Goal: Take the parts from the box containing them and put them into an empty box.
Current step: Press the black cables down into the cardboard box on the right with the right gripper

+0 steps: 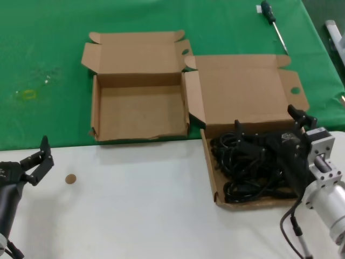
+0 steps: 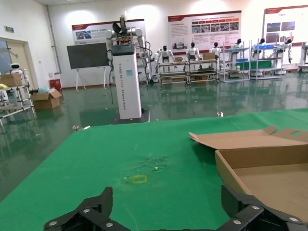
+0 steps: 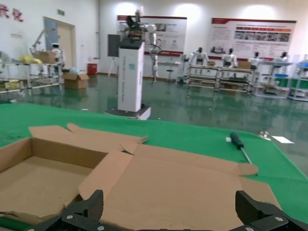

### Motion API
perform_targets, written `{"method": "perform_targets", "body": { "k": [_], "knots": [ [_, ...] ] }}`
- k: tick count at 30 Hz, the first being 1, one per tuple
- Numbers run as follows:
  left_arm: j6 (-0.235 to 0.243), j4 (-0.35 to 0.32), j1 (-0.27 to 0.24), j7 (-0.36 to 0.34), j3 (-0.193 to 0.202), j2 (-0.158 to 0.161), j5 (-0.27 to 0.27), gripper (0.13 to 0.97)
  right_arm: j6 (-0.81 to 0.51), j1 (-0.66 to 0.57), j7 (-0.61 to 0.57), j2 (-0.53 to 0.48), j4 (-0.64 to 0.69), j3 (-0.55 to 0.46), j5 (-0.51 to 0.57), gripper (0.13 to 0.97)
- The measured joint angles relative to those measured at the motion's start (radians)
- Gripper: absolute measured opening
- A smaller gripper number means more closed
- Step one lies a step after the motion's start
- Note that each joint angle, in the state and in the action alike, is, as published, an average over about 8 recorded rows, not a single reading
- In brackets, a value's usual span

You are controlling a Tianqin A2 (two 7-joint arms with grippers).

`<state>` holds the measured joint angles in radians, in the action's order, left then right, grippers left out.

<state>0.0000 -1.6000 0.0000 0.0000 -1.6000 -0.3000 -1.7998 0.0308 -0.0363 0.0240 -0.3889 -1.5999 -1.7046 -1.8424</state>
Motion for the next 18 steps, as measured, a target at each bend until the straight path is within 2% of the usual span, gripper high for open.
{"method": "perform_targets", "body": {
  "k": [5, 12, 14, 18],
  "knots": [
    [0.0, 0.0, 0.0, 0.0, 0.0, 0.0, 0.0, 0.816, 0.041, -0.027, 0.003, -0.111, -0.023, -0.083, -0.075, 0.966],
    [0.0, 0.0, 0.0, 0.0, 0.0, 0.0, 0.0, 0.656, 0.03, -0.116, 0.008, -0.3, -0.026, -0.205, -0.141, 0.966],
    [0.0, 0.0, 0.0, 0.0, 0.0, 0.0, 0.0, 0.633, -0.001, -0.147, 0.017, -0.351, -0.02, -0.235, -0.139, 0.966],
    [0.0, 0.0, 0.0, 0.0, 0.0, 0.0, 0.0, 0.522, -0.109, -0.203, 0.035, -0.438, -0.004, -0.271, -0.109, 0.966]
  ]
}}
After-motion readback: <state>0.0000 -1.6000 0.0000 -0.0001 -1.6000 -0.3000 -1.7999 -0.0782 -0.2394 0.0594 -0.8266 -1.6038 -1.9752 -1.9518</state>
